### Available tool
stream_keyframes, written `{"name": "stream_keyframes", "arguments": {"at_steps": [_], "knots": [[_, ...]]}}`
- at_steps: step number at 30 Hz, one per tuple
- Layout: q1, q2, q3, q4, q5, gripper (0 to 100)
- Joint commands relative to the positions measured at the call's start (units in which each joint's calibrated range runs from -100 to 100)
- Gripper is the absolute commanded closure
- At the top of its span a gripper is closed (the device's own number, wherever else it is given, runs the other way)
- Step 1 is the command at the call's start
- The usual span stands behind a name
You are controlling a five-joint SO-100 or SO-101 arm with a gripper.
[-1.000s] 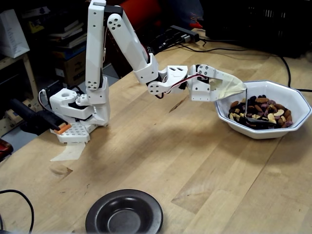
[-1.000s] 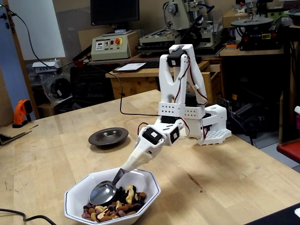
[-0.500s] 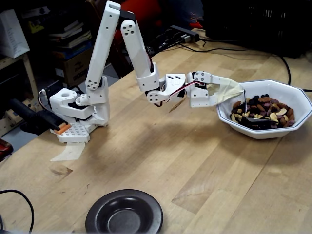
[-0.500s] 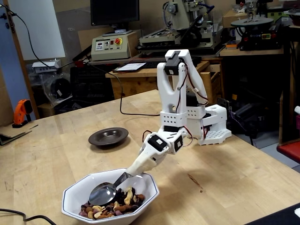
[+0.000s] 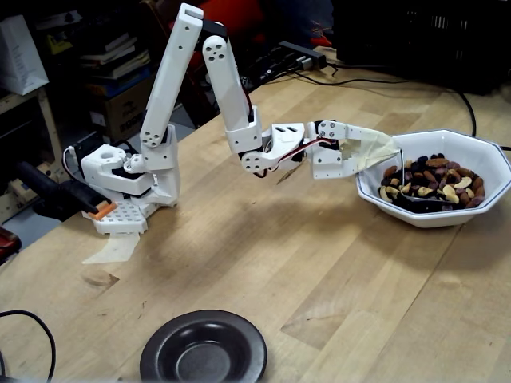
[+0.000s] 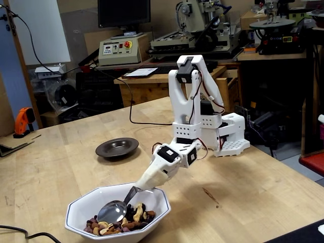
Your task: Use spoon to transfer food from the white bowl to brown plate
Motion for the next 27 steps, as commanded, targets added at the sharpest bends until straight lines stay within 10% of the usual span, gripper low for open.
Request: {"name": "stream_keyframes", "arguments": {"at_steps": [1, 27], "knots": [[-0.3, -0.1, 0.1, -0.1, -3.0, 96], [0.4, -12.5, 0.9, 0.7, -11.8, 96]]}}
